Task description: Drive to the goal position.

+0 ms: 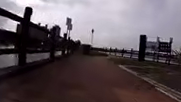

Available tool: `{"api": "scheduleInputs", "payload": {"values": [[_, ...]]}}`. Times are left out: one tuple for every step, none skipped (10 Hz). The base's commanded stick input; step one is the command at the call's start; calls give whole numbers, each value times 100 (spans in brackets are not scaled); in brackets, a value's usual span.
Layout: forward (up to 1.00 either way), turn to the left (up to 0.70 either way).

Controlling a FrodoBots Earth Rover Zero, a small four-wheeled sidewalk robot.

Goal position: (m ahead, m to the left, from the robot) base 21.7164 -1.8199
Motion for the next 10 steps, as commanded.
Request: {"api": "scheduleInputs", "payload": {"values": [[100, 0], [100, 0], [100, 0], [100, 0], [100, 0], [100, 0], [100, 0], [100, 0], [100, 0], [100, 0]]}}
